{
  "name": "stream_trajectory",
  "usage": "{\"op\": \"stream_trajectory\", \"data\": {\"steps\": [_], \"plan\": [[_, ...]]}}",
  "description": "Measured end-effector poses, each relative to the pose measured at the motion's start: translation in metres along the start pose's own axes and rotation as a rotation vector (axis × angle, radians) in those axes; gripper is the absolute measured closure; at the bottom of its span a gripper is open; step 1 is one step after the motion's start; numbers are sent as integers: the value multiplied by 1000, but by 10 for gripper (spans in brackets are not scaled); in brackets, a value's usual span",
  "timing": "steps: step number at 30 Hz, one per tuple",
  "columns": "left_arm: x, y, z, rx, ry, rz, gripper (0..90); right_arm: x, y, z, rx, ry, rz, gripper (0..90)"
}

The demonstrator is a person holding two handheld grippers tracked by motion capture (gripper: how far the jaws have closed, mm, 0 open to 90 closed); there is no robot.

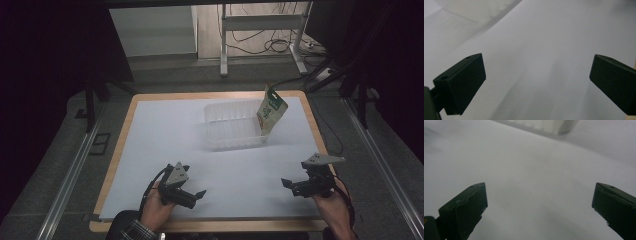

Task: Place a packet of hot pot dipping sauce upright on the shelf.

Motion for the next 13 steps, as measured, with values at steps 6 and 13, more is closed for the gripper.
{"op": "stream_trajectory", "data": {"steps": [6,13], "plan": [[-1,-1,-1,0,-2,7,2,0,-10,-4,-12,-11,37,3],[-1,-1,-1,-2,-2,9,2,-1,-16,-8,-24,-18,66,2]]}}
Point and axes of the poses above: each handheld gripper's, and its own axes: x roughly backward along the jaws, y roughly out of its top, z roughly to its left, the point moved 5 cm from there along -x, roughly forward along the jaws, and after that the axes turned 10 degrees about -z, right-handed, at the moved point
